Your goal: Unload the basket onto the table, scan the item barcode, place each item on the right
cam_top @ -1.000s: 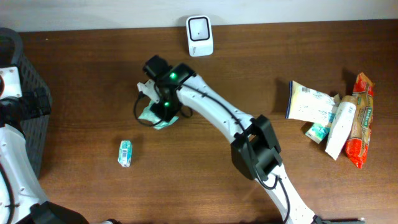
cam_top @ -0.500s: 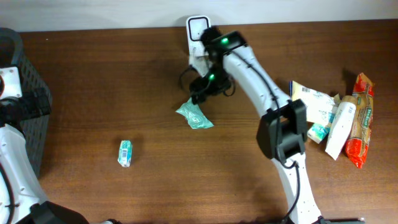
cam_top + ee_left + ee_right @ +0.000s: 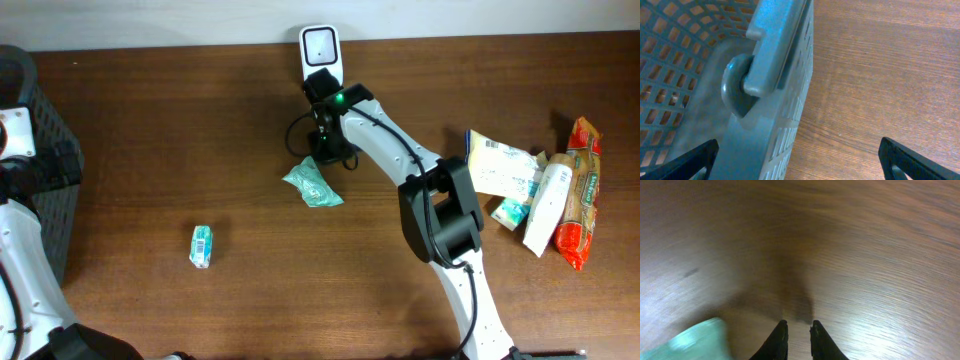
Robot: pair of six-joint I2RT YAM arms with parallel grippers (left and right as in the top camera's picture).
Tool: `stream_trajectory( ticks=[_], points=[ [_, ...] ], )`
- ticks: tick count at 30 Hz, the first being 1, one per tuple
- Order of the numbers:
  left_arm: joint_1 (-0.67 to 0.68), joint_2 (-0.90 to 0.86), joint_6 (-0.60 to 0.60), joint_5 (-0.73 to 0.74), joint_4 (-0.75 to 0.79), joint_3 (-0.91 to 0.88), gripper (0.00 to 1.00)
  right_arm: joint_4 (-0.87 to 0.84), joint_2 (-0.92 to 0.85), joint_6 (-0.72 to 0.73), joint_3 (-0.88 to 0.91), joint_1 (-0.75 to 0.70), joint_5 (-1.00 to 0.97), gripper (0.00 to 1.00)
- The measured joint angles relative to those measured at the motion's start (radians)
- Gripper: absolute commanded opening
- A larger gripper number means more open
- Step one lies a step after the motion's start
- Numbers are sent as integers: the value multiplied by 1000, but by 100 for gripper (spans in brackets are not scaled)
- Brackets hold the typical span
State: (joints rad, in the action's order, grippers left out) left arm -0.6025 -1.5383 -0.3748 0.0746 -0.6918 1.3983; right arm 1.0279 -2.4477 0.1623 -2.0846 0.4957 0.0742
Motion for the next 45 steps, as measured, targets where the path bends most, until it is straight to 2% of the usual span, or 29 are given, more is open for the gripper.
stream_trajectory(
  ticks=[3, 6, 8, 9, 10, 11, 12, 14, 18, 21, 22, 24, 27, 32, 33, 36, 39, 40, 43, 45],
  points=[
    [0, 0, 0, 0, 0, 0, 99, 26, 0, -180, 0, 56, 182, 17],
    [0, 0, 0, 0, 0, 0, 99, 41, 0, -247, 0, 100, 254, 17],
    [0, 0, 0, 0, 0, 0, 99, 48, 0, -256, 0, 103, 272, 23],
    [0, 0, 0, 0, 0, 0, 99, 55, 0, -267, 0, 99, 278, 30],
    [0, 0, 0, 0, 0, 0, 99, 63, 0, -276, -2, 95, 283, 49],
    [0, 0, 0, 0, 0, 0, 99, 68, 0, -273, -5, 93, 284, 59],
    [0, 0, 0, 0, 0, 0, 99, 92, -2, -275, -24, 91, 284, 64],
    [0, 0, 0, 0, 0, 0, 99, 182, -8, -275, -152, 63, 288, 84],
    [0, 0, 0, 0, 0, 0, 99, 434, -3, -266, -375, -58, 324, 85],
    [0, 0, 0, 0, 0, 0, 99, 475, 4, -290, -311, -167, 415, 85],
    [0, 0, 0, 0, 0, 0, 99, 463, 5, -304, -242, -175, 449, 84],
    [0, 0, 0, 0, 0, 0, 99, 403, 2, -322, -103, -167, 518, 76],
    [0, 0, 0, 0, 0, 0, 99, 243, -4, -334, 65, -152, 656, 73],
    [0, 0, 0, 0, 0, 0, 99, 147, -4, -319, 143, -145, 756, 72],
    [0, 0, 0, 0, 0, 0, 99, 136, -4, -316, 151, -139, 771, 68],
    [0, 0, 0, 0, 0, 0, 99, 95, -4, -293, 157, -115, 779, 56],
    [0, 0, 0, 0, 0, 0, 99, 86, -4, -280, 157, -89, 777, 22],
    [0, 0, 0, 0, 0, 0, 99, 87, -4, -275, 157, -88, 777, 15],
    [0, 0, 0, 0, 0, 0, 99, 85, -4, -272, 158, -88, 767, 4],
    [0, 0, 0, 0, 0, 0, 99, 85, -4, -272, 158, -88, 765, 4]
  ],
)
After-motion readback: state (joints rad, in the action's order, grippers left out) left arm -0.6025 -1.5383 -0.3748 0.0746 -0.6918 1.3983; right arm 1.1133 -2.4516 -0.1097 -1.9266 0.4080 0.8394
